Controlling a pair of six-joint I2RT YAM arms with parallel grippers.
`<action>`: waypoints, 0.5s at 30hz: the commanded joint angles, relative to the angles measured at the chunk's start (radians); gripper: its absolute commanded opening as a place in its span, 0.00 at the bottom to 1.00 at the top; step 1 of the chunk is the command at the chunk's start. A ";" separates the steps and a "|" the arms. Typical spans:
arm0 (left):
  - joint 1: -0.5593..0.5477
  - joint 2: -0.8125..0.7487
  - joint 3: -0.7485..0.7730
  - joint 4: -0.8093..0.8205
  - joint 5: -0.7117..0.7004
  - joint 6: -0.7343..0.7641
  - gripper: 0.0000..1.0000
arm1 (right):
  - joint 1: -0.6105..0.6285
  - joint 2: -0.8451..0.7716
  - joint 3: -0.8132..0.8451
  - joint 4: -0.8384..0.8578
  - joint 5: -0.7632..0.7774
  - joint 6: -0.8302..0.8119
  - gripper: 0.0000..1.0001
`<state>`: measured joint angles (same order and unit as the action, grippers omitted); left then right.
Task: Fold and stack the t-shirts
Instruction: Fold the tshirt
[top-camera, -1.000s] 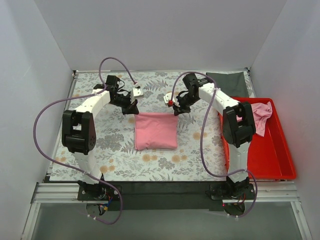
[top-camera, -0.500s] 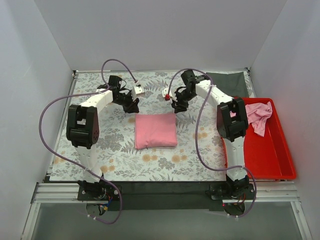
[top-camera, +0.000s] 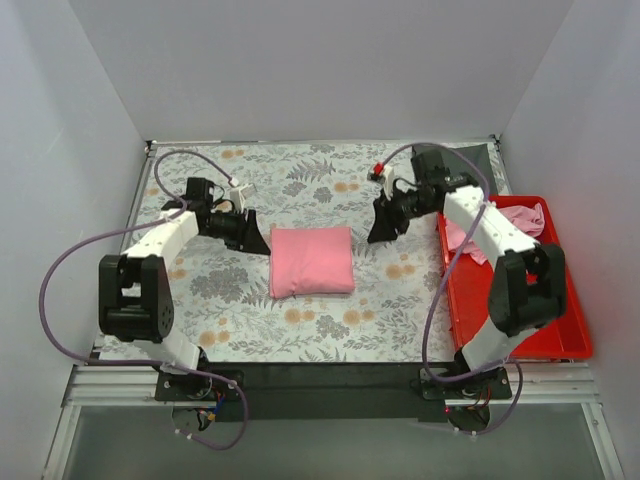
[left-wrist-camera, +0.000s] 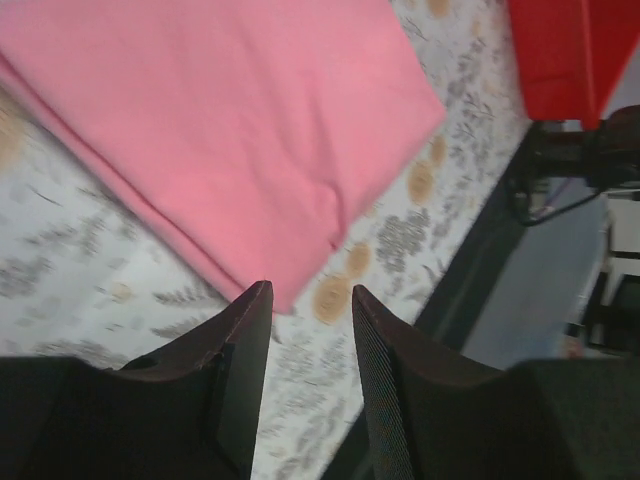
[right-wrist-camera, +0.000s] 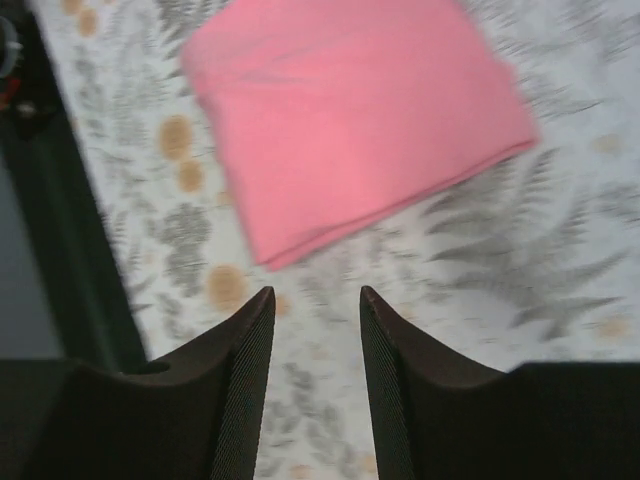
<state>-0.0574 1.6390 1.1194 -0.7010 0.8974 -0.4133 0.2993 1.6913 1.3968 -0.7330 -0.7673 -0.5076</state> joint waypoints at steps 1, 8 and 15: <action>-0.018 -0.087 -0.116 0.006 0.075 -0.274 0.36 | 0.055 -0.117 -0.256 0.137 -0.133 0.334 0.45; -0.032 -0.035 -0.228 0.082 0.061 -0.447 0.34 | 0.121 -0.148 -0.415 0.383 -0.078 0.486 0.53; -0.044 0.053 -0.196 0.133 0.048 -0.453 0.33 | 0.139 -0.038 -0.334 0.457 -0.079 0.527 0.42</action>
<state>-0.0910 1.6909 0.8928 -0.6220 0.9306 -0.8299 0.4236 1.6310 1.0130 -0.3794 -0.8364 -0.0418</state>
